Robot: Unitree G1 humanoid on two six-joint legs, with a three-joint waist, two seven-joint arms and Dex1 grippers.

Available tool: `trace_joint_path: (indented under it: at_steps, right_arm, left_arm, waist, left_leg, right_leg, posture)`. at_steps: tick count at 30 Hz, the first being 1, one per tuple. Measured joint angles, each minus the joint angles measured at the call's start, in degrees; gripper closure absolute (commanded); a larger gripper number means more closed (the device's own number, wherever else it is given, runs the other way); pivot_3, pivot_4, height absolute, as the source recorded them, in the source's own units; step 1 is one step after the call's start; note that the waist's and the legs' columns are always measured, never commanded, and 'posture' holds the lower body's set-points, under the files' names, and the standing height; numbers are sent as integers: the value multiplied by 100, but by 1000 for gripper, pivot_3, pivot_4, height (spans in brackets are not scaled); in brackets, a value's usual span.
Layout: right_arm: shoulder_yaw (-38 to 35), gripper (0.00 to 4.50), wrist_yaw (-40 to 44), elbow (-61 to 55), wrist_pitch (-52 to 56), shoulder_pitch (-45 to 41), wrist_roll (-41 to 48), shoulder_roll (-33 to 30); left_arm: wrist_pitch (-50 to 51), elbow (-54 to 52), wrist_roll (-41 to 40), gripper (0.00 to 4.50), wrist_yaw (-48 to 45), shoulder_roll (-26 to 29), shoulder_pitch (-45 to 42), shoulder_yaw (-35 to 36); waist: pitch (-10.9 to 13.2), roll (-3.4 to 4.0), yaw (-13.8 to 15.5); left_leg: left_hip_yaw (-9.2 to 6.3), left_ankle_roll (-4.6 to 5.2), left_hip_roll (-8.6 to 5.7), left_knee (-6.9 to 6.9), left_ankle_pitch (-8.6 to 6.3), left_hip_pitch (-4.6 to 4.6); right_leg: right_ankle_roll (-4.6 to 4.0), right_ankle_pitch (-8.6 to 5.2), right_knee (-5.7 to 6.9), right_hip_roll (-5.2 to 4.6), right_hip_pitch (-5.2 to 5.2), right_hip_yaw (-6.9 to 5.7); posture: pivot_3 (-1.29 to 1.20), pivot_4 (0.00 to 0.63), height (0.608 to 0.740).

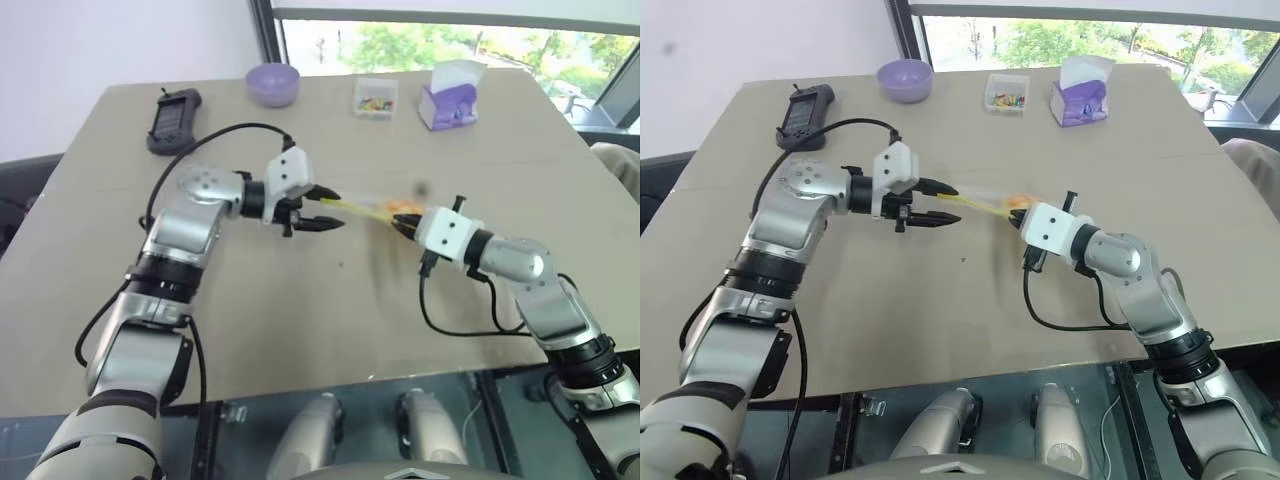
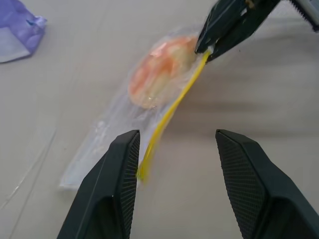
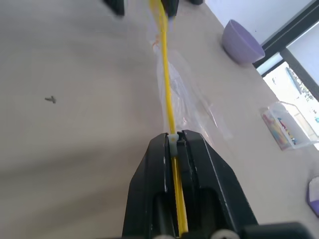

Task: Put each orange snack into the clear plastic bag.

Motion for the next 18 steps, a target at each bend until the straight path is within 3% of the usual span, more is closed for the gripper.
trace_joint_path:
  at_steps: [2,6,13,18]
  right_arm:
    - [-4,4500,-9,-53,23,47,-1,-2]
    - [2,4500,-21,-136,112,80,-10,5]
    - [2,4500,-43,-163,144,83,-59,4]
    - [3,4500,-178,-143,145,65,-193,1]
  left_arm:
    - [-178,235,106,2679,14,-87,-75,-30]
    - [-492,696,271,4442,36,-297,-296,-87]
    - [-575,740,255,4442,-23,-352,-343,-64]
    - [-365,152,202,4442,120,-298,1,55]
  waist:
    - [0,0,-11]
    - [0,0,-11]
    - [0,0,-12]
    - [0,0,-22]
  left_leg:
    - [0,0,0,0,0,0]
    - [-1,0,-1,3,0,-3]
    - [-1,0,-1,5,0,-4]
    - [-1,0,0,5,0,-4]
  right_leg:
    - [0,0,1,0,0,0]
    - [1,0,1,0,-1,-1]
    - [2,1,2,0,-1,-1]
    - [1,1,4,0,-1,1]
  posture:
    - [0,150,740]
    - [0,150,740]
    - [0,150,740]
    - [0,150,740]
